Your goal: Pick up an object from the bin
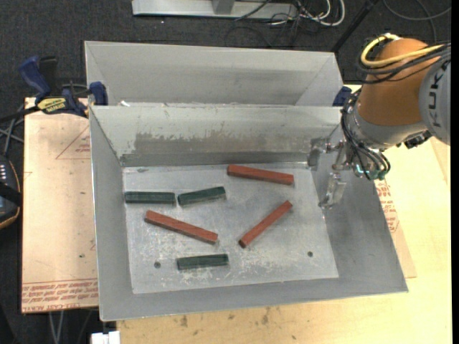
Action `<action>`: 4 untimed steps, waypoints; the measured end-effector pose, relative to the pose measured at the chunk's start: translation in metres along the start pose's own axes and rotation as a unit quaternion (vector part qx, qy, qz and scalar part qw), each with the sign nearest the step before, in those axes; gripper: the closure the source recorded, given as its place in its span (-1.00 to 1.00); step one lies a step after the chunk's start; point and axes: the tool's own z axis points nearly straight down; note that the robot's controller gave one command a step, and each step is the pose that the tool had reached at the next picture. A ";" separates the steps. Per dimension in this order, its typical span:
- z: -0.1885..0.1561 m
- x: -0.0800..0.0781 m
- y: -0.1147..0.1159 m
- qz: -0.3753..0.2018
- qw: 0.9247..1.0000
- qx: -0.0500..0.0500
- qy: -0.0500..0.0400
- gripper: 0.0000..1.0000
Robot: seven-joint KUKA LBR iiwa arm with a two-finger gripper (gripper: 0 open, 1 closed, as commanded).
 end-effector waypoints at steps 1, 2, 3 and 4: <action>-0.005 -0.002 0.000 -0.001 1.000 0.000 -0.004 -1.00; 0.018 0.006 0.017 -0.055 0.998 0.003 -0.008 -1.00; 0.038 0.015 0.033 -0.113 0.994 0.001 -0.004 -1.00; 0.046 -0.004 0.064 -0.185 0.983 0.001 -0.004 -1.00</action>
Offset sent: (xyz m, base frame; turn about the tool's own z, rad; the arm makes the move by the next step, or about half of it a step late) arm -0.0295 0.0614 -0.0777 -0.3501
